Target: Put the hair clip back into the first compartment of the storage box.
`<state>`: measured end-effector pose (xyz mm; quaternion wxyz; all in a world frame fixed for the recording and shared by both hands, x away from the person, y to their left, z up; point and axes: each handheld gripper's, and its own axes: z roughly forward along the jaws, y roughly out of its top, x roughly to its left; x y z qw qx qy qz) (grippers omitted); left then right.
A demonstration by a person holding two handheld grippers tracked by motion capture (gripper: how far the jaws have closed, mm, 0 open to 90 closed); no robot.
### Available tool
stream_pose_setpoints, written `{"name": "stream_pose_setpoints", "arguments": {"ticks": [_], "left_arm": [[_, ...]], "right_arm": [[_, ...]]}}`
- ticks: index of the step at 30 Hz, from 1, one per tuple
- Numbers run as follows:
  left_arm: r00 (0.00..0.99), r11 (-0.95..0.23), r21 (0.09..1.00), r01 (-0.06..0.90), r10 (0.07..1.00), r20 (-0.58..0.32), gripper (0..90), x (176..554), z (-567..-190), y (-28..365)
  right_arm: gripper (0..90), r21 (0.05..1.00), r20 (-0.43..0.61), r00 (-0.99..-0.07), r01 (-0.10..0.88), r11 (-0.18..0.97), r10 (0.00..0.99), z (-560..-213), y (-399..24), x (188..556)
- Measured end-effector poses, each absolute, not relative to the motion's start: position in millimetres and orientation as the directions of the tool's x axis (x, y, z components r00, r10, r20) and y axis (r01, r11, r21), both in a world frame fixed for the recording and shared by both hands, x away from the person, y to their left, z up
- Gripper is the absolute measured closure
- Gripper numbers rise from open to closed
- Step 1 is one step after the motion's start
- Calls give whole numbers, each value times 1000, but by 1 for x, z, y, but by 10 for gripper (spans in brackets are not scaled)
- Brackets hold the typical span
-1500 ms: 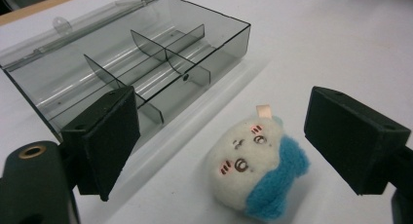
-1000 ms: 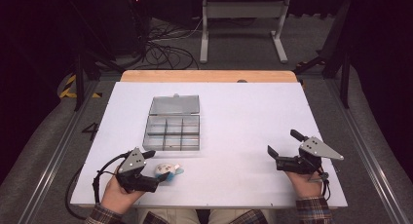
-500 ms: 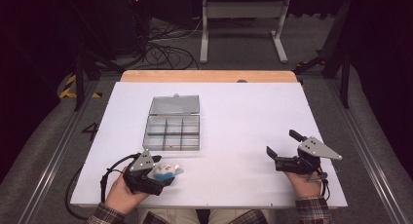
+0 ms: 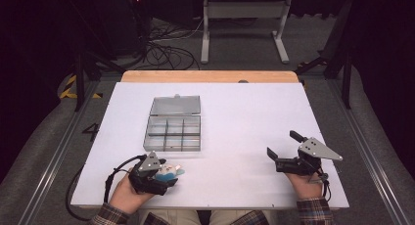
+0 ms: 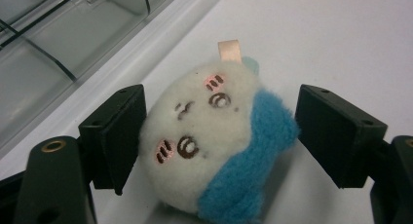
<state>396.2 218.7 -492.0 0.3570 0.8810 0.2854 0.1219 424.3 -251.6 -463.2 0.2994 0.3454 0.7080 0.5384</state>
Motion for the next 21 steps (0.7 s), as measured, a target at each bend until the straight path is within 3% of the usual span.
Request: {"name": "stream_pose_setpoints", "arguments": {"ticks": [21], "left_arm": [[804,-589,705,396,594,44,351,395,-488,218]], "right_arm": [[1,968,-66,-583,161,195,810,-464,-251,424]]}}
